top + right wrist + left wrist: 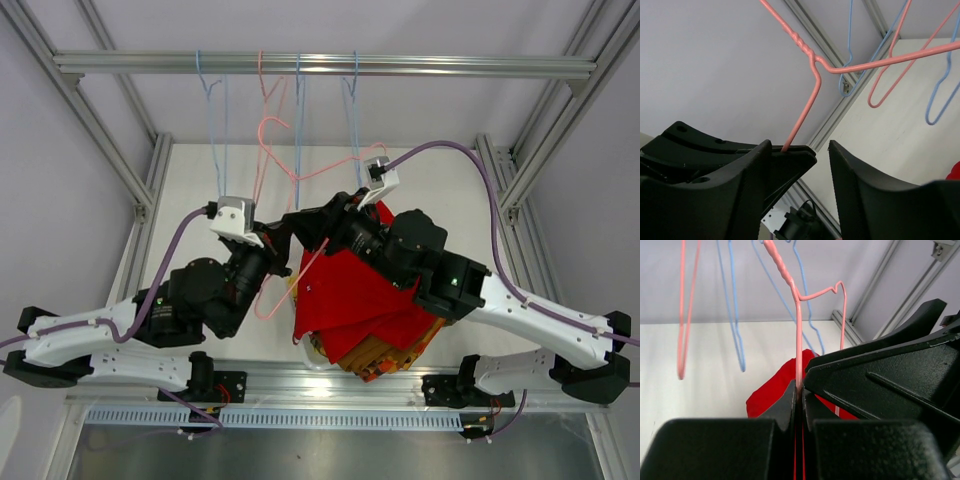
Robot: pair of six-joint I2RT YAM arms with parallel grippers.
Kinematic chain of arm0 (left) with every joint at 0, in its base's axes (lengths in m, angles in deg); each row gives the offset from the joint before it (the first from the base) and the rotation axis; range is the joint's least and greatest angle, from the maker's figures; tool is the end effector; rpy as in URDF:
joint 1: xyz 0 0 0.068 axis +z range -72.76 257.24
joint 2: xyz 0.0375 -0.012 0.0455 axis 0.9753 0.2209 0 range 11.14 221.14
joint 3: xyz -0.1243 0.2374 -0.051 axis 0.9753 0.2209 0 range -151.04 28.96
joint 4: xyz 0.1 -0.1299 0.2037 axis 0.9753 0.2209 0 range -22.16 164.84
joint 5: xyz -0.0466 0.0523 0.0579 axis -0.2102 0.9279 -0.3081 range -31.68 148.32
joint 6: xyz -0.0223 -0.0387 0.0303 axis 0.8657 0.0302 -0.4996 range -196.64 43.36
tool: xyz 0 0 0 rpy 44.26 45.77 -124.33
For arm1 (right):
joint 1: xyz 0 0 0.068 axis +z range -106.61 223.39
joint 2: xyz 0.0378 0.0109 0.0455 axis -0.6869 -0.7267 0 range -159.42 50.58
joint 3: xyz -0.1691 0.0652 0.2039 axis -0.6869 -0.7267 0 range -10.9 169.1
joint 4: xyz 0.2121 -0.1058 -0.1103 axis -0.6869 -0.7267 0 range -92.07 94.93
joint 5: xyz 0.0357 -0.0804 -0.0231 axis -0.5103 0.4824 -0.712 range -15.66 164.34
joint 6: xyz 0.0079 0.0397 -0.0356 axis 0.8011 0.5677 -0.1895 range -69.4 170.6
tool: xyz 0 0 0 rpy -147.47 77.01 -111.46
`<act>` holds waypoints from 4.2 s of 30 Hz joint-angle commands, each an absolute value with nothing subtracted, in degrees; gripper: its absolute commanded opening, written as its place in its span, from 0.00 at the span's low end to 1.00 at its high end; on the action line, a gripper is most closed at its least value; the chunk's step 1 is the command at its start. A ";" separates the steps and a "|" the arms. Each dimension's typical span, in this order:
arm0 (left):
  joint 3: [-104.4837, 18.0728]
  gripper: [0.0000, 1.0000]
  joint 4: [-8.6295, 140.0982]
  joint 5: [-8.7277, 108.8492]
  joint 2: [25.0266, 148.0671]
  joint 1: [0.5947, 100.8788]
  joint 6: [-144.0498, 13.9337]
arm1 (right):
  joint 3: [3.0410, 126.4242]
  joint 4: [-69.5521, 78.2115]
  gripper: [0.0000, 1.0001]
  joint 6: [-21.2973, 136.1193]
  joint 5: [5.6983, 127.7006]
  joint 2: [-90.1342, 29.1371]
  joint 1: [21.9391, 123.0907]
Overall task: Remove the trousers from the hanger
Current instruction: Place the hanger at the clothesline.
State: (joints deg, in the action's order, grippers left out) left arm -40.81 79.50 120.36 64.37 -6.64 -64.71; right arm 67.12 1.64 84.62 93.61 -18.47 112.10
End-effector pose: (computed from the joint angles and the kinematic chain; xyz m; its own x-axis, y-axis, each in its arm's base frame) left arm 0.0495 -0.1658 0.4598 -0.0681 -0.2741 -0.9593 0.3662 0.8875 -0.2796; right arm 0.1073 0.2429 0.4682 -0.3957 0.4395 -0.8064 -0.6504 0.4858 0.5839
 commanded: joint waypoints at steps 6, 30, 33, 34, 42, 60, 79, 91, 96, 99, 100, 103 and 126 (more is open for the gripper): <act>-39.94 0.01 76.54 121.96 63.79 -7.31 -64.60 | 69.34 6.68 0.45 84.17 94.38 -20.96 112.73; -39.50 0.01 76.27 123.19 66.78 -7.31 -64.07 | 68.20 8.18 0.00 85.05 92.89 -20.96 112.56; -39.59 0.01 76.80 122.92 66.69 -7.31 -63.46 | 67.85 7.91 0.00 85.23 93.06 -20.09 112.47; -39.76 0.01 76.98 122.83 66.69 -7.31 -63.37 | 67.67 7.74 0.00 85.23 93.24 -19.82 112.56; -40.64 0.01 80.31 121.52 64.32 -7.23 -63.63 | 66.71 5.10 0.00 85.31 94.65 -16.04 111.51; -39.50 0.30 86.03 118.62 54.65 -7.23 -65.65 | 65.74 -10.00 0.00 81.89 92.53 -3.21 102.99; -33.36 0.41 79.27 117.92 50.68 -6.52 -70.22 | 63.63 -15.73 0.00 82.94 75.40 -0.22 92.26; -33.17 0.39 73.55 109.21 62.46 -5.64 -63.02 | 59.86 -11.87 0.00 86.54 64.06 -0.74 92.25; -35.72 0.36 74.61 106.93 66.50 -5.64 -59.41 | 58.45 -9.58 0.00 87.33 63.35 -1.10 92.26; -35.90 0.35 74.52 106.22 66.86 -5.64 -58.45 | 57.74 -8.52 0.00 87.77 63.09 -1.36 92.17; -35.81 0.35 74.60 106.14 66.86 -5.64 -58.10 | 57.57 -8.26 0.00 87.77 63.18 -1.36 92.17; -35.99 0.34 74.43 105.43 66.86 -5.56 -57.39 | 56.86 -6.77 0.00 88.04 63.35 -1.45 92.26; -37.83 0.34 75.48 105.69 68.80 -5.64 -55.46 | 54.93 -3.16 0.00 88.57 63.71 -2.15 92.08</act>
